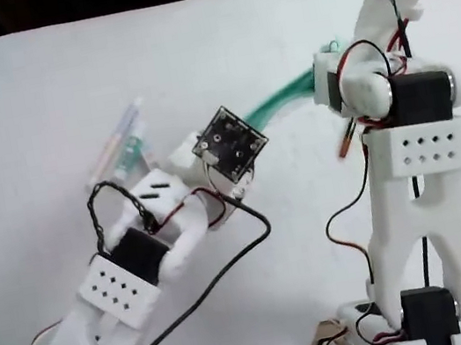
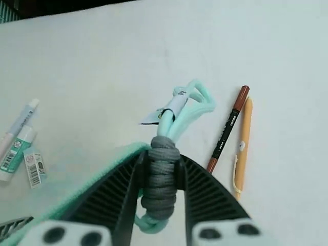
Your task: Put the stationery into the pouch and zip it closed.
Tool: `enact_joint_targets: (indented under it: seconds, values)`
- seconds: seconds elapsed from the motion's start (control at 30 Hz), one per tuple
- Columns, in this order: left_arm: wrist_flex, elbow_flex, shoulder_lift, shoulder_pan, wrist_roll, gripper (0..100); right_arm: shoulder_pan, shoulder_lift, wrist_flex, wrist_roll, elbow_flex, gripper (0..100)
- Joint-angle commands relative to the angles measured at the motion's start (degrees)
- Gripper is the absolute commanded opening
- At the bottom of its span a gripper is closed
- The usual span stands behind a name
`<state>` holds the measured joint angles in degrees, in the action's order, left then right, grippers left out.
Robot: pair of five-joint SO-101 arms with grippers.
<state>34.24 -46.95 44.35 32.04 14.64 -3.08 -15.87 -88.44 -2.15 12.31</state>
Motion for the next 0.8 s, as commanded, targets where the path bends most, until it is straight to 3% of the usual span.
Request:
enact_joint_targets:
  seconds: [0.0, 0.37, 0.57, 0.67, 0.77]
  values:
    - [0.53, 5.27, -2.24, 0.31, 0.35, 2, -0.75, 0.48, 1.54, 3.08, -4.13, 1.8]
    - [3.08, 4.57, 3.56, -0.40, 0.44, 2, 0.13, 5.67, 14.37, 9.41, -23.91, 1.8]
    - [-3.43, 5.10, -14.20, -1.19, 2.02, 2, 0.40, 7.96, 17.45, 9.41, -26.37, 1.8]
    - [-8.62, 7.03, -24.04, -3.65, 1.93, 2, 0.13, 4.88, 17.10, 9.05, -26.02, 1.8]
    - [-8.79, 10.73, -30.11, -4.97, 1.85, 2, 0.13, -0.40, 17.27, 8.97, -25.85, 1.8]
